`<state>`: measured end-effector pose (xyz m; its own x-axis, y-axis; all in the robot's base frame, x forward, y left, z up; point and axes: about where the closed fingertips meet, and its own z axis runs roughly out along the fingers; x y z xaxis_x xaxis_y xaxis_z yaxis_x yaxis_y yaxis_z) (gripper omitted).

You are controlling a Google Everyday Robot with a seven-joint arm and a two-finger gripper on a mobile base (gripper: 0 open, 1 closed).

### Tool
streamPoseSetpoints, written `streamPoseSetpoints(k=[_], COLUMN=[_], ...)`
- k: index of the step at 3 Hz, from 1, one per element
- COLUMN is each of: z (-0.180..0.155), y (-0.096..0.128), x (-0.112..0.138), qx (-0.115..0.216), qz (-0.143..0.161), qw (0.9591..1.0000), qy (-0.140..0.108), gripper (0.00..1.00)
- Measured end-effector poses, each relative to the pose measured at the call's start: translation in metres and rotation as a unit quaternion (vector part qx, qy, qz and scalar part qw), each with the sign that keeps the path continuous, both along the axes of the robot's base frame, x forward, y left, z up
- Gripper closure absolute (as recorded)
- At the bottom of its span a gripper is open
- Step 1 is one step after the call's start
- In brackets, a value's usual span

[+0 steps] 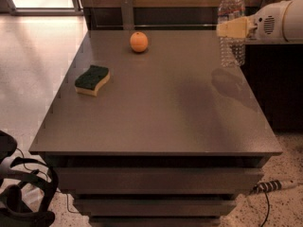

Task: Place water bottle upright

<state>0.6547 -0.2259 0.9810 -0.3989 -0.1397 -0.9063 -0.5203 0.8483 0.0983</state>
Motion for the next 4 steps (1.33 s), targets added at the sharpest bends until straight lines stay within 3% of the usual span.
streamPoseSetpoints(k=[1,2,3,4], z=[0.003,0.007,0.007,0.007], y=[0.008,0.015,0.022,0.023], x=[-0.003,-0.001,-0.001,0.000], qx=[-0.061,-0.096,-0.128,-0.125], qz=[0.055,0.100,0.125,0.127], qw=[0.9957,0.9854,0.9754,0.9754], qy=[-0.043,-0.098,-0.129,-0.130], gripper=[1.00,1.00,1.00,1.00])
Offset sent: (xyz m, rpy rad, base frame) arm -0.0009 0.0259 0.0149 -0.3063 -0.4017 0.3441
